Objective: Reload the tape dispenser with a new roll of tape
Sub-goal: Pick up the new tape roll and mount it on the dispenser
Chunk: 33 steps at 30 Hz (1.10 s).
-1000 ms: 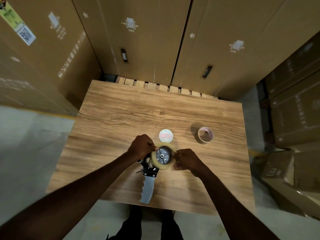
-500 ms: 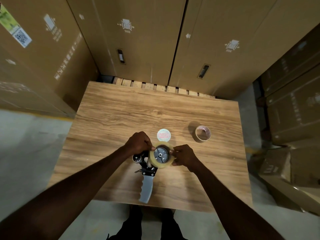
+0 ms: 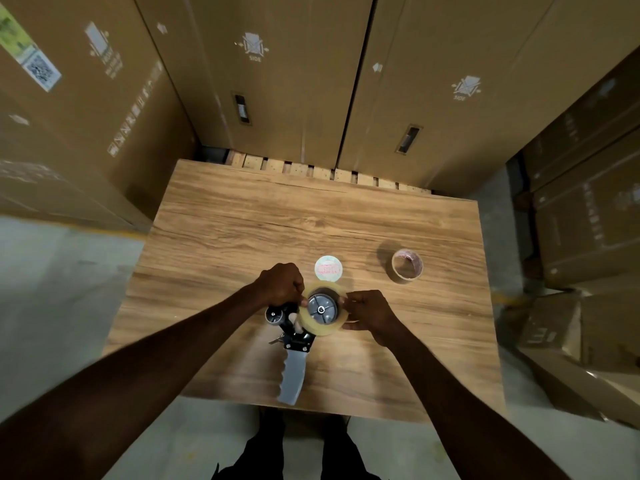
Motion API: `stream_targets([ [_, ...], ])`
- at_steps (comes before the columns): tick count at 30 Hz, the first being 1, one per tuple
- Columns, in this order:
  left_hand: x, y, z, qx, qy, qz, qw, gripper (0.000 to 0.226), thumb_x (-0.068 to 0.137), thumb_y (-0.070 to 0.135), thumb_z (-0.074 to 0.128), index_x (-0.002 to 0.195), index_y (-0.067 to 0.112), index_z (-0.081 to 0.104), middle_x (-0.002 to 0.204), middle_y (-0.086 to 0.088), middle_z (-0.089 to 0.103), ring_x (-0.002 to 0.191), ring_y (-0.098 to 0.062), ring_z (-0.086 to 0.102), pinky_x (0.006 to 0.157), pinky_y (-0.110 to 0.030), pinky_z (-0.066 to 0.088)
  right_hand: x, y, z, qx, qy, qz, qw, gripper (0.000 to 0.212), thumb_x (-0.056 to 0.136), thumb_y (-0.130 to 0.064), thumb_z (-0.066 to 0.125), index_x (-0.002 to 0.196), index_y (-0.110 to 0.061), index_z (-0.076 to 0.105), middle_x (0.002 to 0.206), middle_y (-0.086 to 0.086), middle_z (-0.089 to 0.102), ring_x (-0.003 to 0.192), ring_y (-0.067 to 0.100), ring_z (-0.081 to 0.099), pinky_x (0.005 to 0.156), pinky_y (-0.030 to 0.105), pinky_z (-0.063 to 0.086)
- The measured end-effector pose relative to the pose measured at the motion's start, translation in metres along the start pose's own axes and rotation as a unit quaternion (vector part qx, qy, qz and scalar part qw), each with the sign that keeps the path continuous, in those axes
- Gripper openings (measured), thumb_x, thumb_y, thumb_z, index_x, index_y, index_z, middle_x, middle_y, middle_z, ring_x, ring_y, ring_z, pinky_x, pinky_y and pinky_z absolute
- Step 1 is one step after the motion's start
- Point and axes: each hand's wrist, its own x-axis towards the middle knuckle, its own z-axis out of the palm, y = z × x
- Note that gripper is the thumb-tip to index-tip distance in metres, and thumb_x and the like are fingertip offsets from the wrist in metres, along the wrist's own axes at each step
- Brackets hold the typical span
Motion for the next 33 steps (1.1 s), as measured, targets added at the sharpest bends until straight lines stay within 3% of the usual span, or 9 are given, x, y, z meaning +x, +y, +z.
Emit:
stream_targets([
  [2, 0.0, -0.001, 0.003, 0.0, -0.005, 0.002, 1.0, 0.039, 0.062, 0.041, 0.092, 0.089, 0.014, 0.079, 0.094, 0.002, 0.079, 0.094, -0.016, 0.071, 0.086, -0.037, 0.054, -0.001, 0.003, -0.001, 0.009, -0.008, -0.003, 1.0, 0.029, 0.102, -0.013, 0.071, 0.124, 0.006, 0.074, 0.096, 0.019, 0.071, 0.09, 0.032, 0.068, 0.086, 0.047, 0.063],
  [5, 0.0, 0.0, 0.002, 0.009, -0.009, 0.001, 1.0, 0.039, 0.062, 0.041, 0.092, 0.085, 0.012, 0.078, 0.089, 0.001, 0.079, 0.09, -0.016, 0.071, 0.085, -0.036, 0.054, -0.001, 0.007, -0.001, 0.021, -0.01, -0.009, 1.0, 0.025, 0.1, -0.009, 0.073, 0.122, 0.003, 0.075, 0.093, 0.015, 0.072, 0.087, 0.029, 0.067, 0.076, 0.039, 0.064],
  [9, -0.001, -0.003, 0.007, 0.037, -0.026, 0.007, 0.999, 0.038, 0.064, 0.034, 0.091, 0.061, 0.009, 0.062, 0.063, -0.003, 0.062, 0.072, -0.018, 0.062, 0.069, -0.031, 0.042, 0.0, 0.01, 0.003, 0.011, -0.002, -0.013, 1.0, 0.033, 0.093, -0.006, 0.08, 0.124, 0.004, 0.074, 0.099, 0.015, 0.066, 0.09, 0.023, 0.065, 0.074, 0.036, 0.063],
  [12, -0.001, -0.007, 0.008, -0.003, -0.017, 0.014, 1.0, 0.026, 0.066, 0.029, 0.091, 0.067, 0.01, 0.073, 0.067, -0.003, 0.069, 0.076, -0.017, 0.067, 0.07, -0.03, 0.044, 0.004, 0.016, 0.004, 0.007, -0.002, -0.007, 1.0, 0.03, 0.096, -0.006, 0.076, 0.123, 0.008, 0.073, 0.094, 0.013, 0.067, 0.077, 0.017, 0.066, 0.073, 0.034, 0.063],
  [16, 0.002, -0.004, 0.011, 0.01, -0.027, 0.01, 1.0, 0.033, 0.067, 0.026, 0.091, 0.057, 0.01, 0.063, 0.064, -0.005, 0.066, 0.082, -0.025, 0.072, 0.07, -0.031, 0.045, 0.01, 0.027, 0.008, 0.013, 0.002, 0.007, 1.0, 0.025, 0.098, -0.005, 0.073, 0.118, 0.01, 0.074, 0.097, 0.018, 0.069, 0.085, 0.026, 0.066, 0.096, 0.055, 0.059],
  [20, 0.002, -0.01, 0.019, 0.019, -0.032, -0.004, 0.999, 0.034, 0.063, 0.031, 0.091, 0.084, 0.007, 0.078, 0.087, -0.006, 0.08, 0.091, -0.022, 0.074, 0.085, -0.037, 0.053, 0.009, 0.04, 0.016, 0.014, 0.007, 0.028, 0.999, 0.022, 0.099, -0.006, 0.073, 0.115, 0.008, 0.075, 0.097, 0.018, 0.07, 0.086, 0.027, 0.068, 0.101, 0.058, 0.058],
  [27, 0.002, -0.012, 0.027, 0.092, 0.011, 0.018, 0.996, 0.039, 0.06, 0.039, 0.089, 0.086, 0.013, 0.077, 0.089, -0.004, 0.08, 0.094, -0.022, 0.073, 0.09, -0.035, 0.045, 0.009, 0.043, 0.018, 0.045, 0.013, 0.041, 0.998, 0.032, 0.096, -0.006, 0.077, 0.124, 0.01, 0.073, 0.104, 0.019, 0.071, 0.095, 0.03, 0.066, 0.102, 0.055, 0.058],
  [33, 0.004, -0.015, 0.026, 0.121, 0.021, 0.044, 0.991, 0.04, 0.06, 0.038, 0.088, 0.091, 0.017, 0.076, 0.096, 0.001, 0.079, 0.101, -0.02, 0.071, 0.09, -0.035, 0.046, 0.009, 0.039, 0.016, 0.029, 0.02, 0.054, 0.998, 0.032, 0.093, -0.01, 0.081, 0.12, 0.006, 0.076, 0.099, 0.018, 0.068, 0.093, 0.029, 0.063, 0.079, 0.037, 0.062],
])
